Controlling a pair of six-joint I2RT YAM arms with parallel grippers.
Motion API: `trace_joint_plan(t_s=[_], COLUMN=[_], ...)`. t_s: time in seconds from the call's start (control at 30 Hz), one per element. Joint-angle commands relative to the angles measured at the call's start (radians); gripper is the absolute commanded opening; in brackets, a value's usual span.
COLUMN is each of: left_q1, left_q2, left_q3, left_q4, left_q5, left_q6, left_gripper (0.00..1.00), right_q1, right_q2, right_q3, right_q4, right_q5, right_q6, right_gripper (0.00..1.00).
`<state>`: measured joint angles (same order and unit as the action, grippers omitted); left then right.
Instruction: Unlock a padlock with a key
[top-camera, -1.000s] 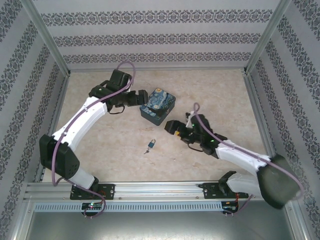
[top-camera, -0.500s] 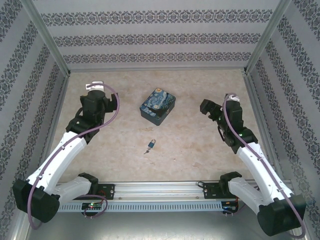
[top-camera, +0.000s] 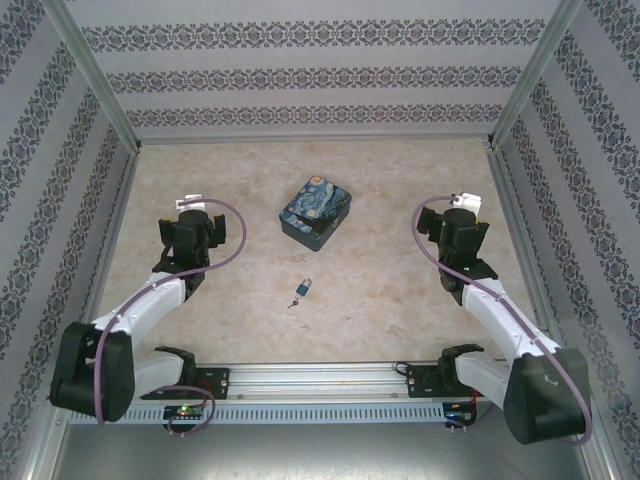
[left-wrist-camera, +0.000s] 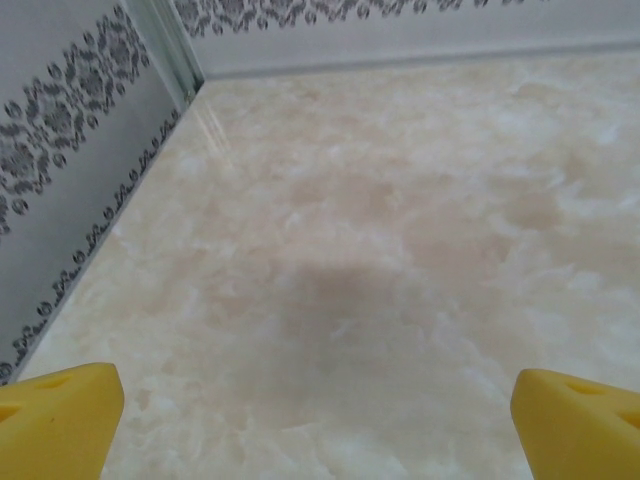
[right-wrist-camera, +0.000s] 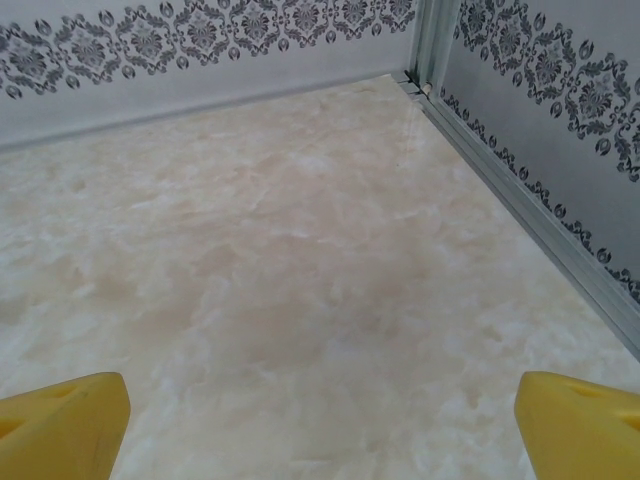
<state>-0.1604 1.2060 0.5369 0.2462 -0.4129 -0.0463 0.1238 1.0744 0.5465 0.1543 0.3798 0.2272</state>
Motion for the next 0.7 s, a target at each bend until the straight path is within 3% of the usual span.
trace_joint_plan(t_s=[0.0,0.17,0.33,0.4,0.63,0.67], left_q1=[0.036,0.078,0.105,0.109,0.122,0.127], left_q2=[0.057,0.147,0.194,0.218,0.332,0.348], left_q3=[-0.06,-0.131,-0.134,-0.133,-0.128,-0.13], left_q4=[0.247,0.416,0.462,0.484,0.58,0.595], left_q5=[0.03,0.087,0.154,0.185,0.283,0.309], left_q6=[0.002,-0.005,-0.006,0.002,0.032,0.036], left_gripper=[1.0,1.0,1.0,1.0,1.0,1.0], right_q1=[-0.023,-0.047,-0.058,-0.061,-0.062,-0.064], right_q2=[0.044,0.108,0.214,0.232,0.441,0.438], right_q3=[-0.029,-0.109,-0.165,-0.163,-0.245,-0.231], right_q4=[0.12,0.281,0.484,0.517,0.884,0.86], right_q5=[-0.001,0.019,-0.019,-0.069,-0.253,-0.299], right_q6=[-0.062,-0.085,-0.132,-0.148,-0.227,-0.237], right_gripper=[0.98,0.98,0.98,0.98,0.98,0.98])
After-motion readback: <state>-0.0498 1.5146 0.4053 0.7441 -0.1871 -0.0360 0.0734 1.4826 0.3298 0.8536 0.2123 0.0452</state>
